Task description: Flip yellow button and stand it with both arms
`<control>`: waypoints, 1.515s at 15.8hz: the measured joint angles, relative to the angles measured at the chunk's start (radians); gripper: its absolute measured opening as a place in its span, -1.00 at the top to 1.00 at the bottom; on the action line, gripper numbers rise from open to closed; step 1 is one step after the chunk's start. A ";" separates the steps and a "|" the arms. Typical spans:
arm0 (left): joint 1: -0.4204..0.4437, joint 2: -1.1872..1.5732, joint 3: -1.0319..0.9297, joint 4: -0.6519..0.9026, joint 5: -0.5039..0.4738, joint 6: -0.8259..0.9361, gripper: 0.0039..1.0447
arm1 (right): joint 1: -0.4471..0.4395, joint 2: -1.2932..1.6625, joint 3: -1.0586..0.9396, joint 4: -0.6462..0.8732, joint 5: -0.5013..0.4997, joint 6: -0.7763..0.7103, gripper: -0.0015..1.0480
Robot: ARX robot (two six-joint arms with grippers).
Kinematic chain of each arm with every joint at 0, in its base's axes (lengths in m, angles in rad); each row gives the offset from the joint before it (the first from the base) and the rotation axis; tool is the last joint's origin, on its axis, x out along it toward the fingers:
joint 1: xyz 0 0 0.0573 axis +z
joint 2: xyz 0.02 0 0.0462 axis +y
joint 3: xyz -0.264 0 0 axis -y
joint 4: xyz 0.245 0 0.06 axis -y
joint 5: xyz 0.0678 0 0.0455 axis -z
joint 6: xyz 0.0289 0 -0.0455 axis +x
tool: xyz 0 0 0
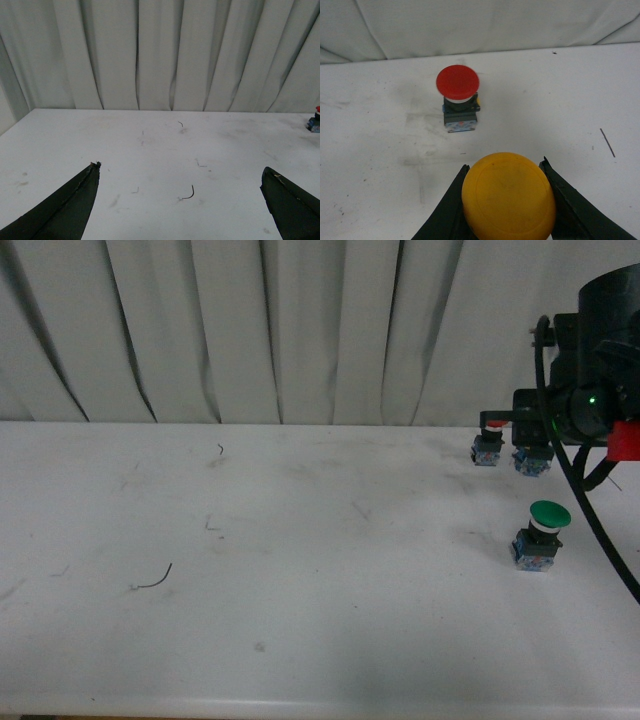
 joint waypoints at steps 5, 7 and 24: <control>0.000 0.000 0.000 0.000 0.000 0.000 -0.88 | 0.021 0.069 0.057 -0.015 0.035 -0.008 0.32; 0.000 0.000 0.000 0.000 0.000 0.000 -0.88 | 0.020 0.090 0.074 -0.013 0.040 -0.017 0.32; 0.000 0.000 0.000 0.000 0.000 0.000 -0.88 | 0.021 0.190 0.148 -0.010 0.031 -0.006 0.32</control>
